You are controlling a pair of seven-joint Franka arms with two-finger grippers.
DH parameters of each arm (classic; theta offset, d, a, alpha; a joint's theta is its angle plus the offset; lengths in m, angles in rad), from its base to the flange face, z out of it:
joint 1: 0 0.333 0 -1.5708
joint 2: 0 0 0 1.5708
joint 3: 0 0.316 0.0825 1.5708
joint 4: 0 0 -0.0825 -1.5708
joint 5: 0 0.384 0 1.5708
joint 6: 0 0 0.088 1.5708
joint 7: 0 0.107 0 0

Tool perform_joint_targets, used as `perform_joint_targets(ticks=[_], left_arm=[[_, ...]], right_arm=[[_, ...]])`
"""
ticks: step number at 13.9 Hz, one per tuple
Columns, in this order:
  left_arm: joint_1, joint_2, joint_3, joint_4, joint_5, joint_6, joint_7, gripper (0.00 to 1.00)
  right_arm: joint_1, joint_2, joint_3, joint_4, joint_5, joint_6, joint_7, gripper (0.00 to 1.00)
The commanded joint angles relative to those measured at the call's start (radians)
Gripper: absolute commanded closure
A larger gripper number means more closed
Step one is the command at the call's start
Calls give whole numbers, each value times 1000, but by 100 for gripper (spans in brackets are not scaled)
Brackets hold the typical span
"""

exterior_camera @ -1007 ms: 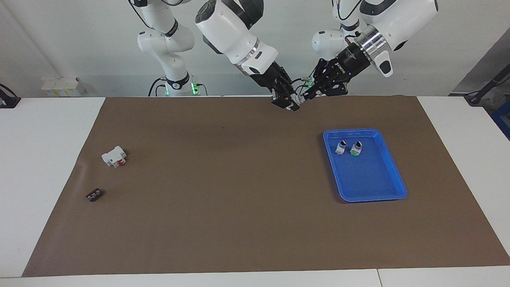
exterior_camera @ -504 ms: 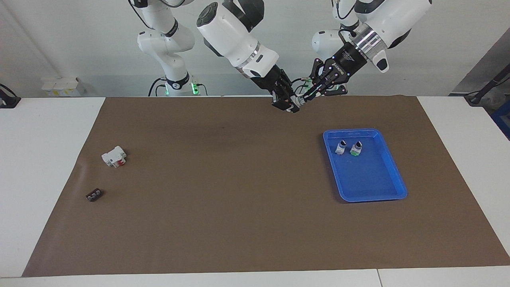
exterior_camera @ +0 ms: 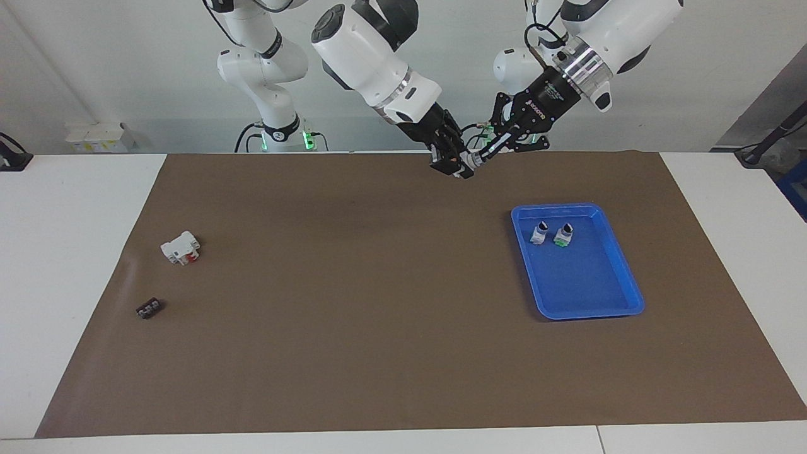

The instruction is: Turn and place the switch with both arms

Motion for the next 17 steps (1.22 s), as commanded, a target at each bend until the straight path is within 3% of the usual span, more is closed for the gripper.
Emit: perform_joint_targets(ticks=[1, 5, 6, 7, 8, 11, 17], left_arm=[[7, 10, -3, -2, 14, 109, -25, 100], [10, 1, -1, -23, 12, 110, -16, 100], [10, 1, -1, -25, 12, 114, -8, 100], [10, 1, -1, -25, 14, 115, -5, 100], [10, 1, -1, -25, 14, 115, 3, 100], [10, -4, 0, -39, 14, 124, 29, 100], [16, -48, 0, -157, 14, 234, 147, 100]], right_arm=[[6, -16, 21, -15, 8, -34, 25, 100], [6, -18, 21, -17, 8, -36, 30, 100], [6, -19, 19, -17, 8, -42, 71, 74], [-2, -33, 18, -26, 6, -57, 98, 8], [-5, -38, 19, -32, 3, -64, 99, 0], [-7, -51, 15, -34, 2, -64, 106, 0], [-68, -82, 8, -31, 0, -64, 106, 0]])
